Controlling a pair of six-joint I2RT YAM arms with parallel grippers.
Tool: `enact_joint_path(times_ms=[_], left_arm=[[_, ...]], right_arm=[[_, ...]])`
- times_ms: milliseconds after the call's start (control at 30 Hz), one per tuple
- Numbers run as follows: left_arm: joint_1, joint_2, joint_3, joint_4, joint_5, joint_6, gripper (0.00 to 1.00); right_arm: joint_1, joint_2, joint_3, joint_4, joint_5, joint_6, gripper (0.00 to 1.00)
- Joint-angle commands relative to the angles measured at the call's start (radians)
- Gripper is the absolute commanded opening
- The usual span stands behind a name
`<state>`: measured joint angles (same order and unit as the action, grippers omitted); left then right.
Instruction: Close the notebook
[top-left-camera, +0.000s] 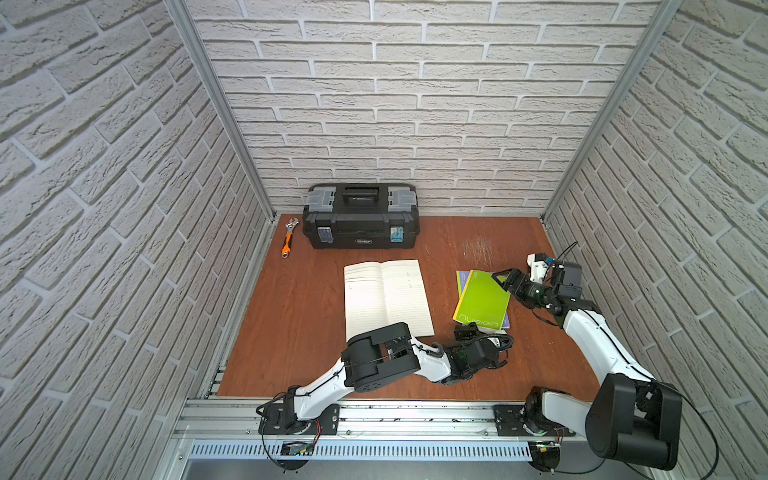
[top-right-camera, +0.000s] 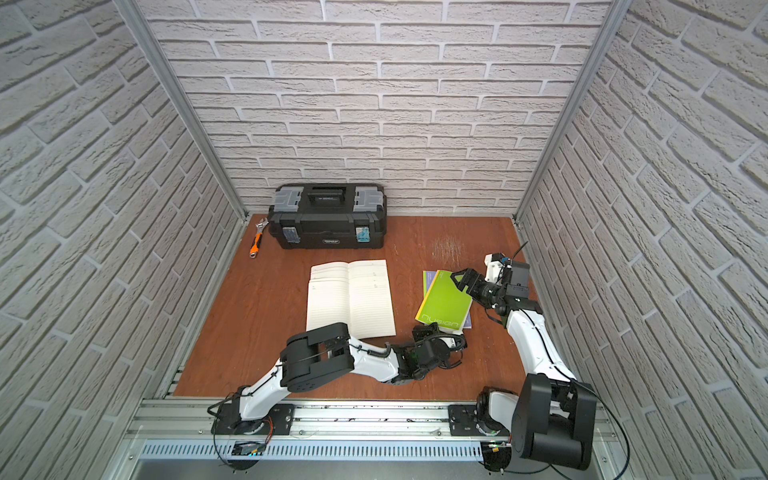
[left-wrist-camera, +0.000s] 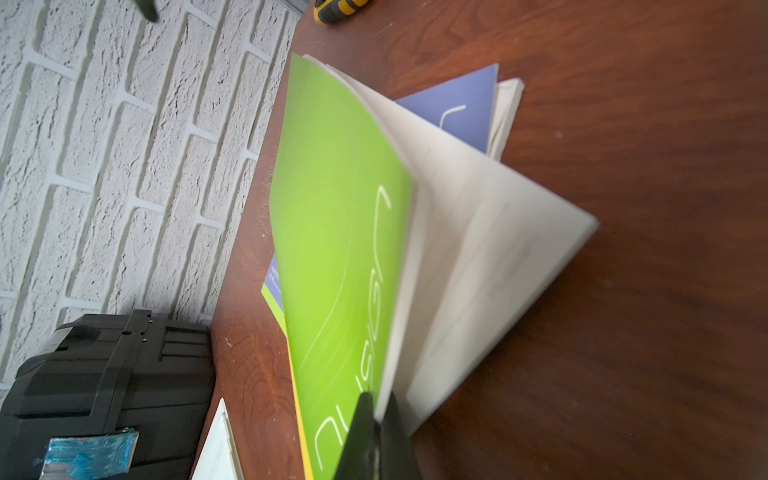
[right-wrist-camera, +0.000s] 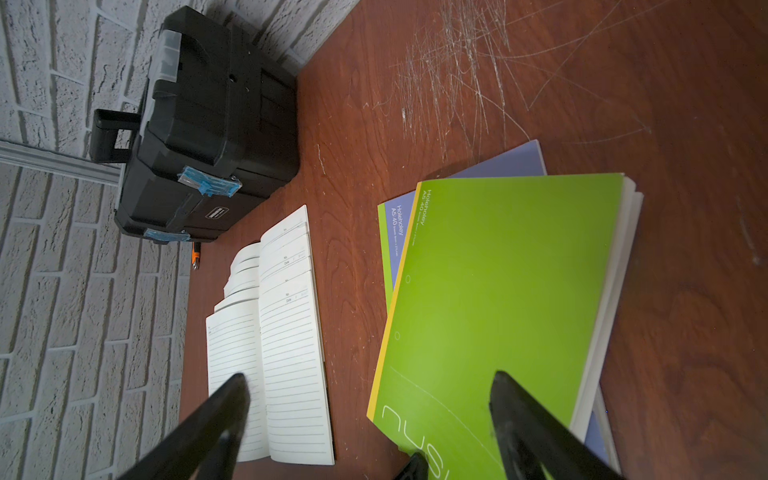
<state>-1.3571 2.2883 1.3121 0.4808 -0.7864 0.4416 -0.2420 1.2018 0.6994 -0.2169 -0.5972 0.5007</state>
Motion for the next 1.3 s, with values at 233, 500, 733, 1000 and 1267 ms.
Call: enact_joint_path(times_ms=[233, 500, 733, 1000, 1267], left_arm=[[-0.002, -0.010, 0.005, -0.028, -0.019, -0.019, 0.00], [0.007, -0.062, -0.012, -0.049, 0.023, -0.080, 0.02], [0.009, -0.119, -0.014, -0.092, 0.065, -0.126, 0.51], [0.029, -0.366, -0.111, -0.290, 0.355, -0.294, 0.69], [0.396, -0.501, -0.248, -0.210, 1.023, -0.802, 0.55]], right_arm=[[0.057, 0.144, -0.062, 0.144, 0.078, 0.003, 0.89], [0.073, 0.267, -0.051, 0.160, 0.145, -0.001, 0.89], [0.087, 0.326, -0.046, 0.177, 0.174, 0.000, 0.88], [0.087, 0.340, -0.033, 0.174, 0.182, -0.009, 0.88], [0.096, 0.266, -0.029, 0.146, 0.210, -0.034, 0.88]])
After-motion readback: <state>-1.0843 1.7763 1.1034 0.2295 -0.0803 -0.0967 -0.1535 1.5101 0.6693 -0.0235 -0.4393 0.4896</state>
